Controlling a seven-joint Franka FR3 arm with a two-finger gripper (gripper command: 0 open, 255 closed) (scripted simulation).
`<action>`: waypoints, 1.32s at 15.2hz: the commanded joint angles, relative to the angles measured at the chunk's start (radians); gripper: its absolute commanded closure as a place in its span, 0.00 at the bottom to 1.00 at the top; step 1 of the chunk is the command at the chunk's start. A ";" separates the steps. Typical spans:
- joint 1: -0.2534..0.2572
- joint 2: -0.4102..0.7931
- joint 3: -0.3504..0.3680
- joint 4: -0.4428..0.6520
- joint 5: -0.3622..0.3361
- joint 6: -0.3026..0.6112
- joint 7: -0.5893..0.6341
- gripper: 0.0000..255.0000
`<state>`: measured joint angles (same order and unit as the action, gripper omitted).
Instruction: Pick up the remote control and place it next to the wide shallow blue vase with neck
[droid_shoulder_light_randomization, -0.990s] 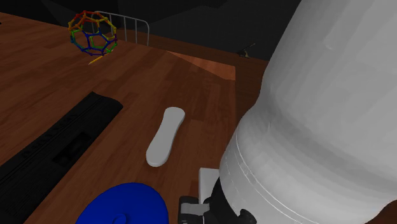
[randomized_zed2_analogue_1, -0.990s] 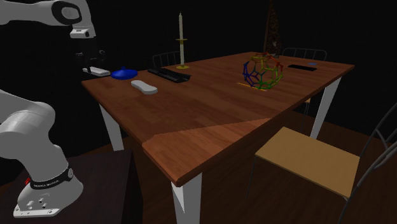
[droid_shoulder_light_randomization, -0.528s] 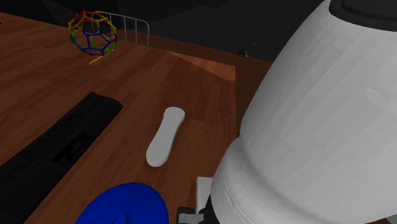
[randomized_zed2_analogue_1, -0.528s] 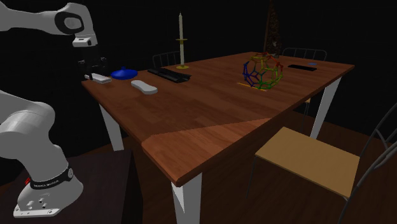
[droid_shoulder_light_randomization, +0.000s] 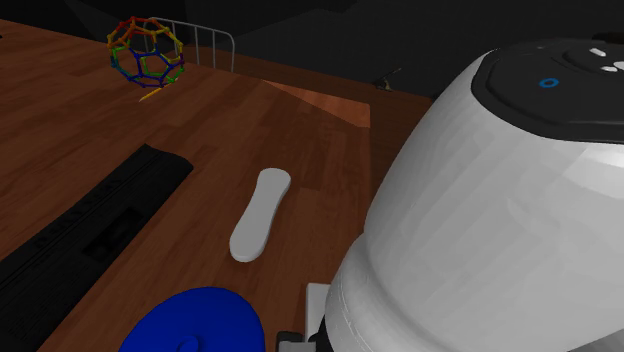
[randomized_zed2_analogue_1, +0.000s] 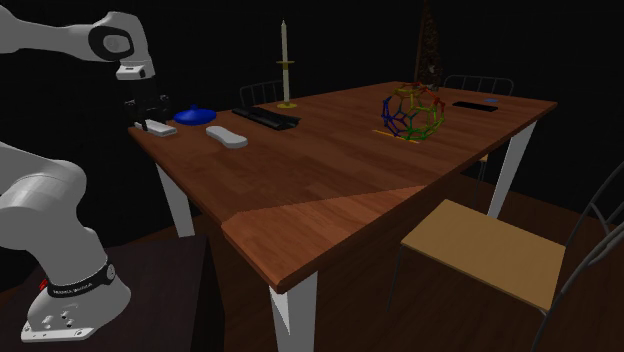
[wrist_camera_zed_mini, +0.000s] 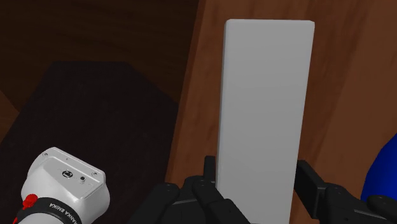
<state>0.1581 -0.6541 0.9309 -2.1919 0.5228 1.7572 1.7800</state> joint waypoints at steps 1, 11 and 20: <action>0.000 0.000 0.000 0.000 0.000 0.000 0.000 1.00; -0.005 0.005 -0.040 0.092 -0.027 -0.092 0.011 0.00; -0.007 0.008 -0.049 0.118 -0.034 -0.116 0.015 0.00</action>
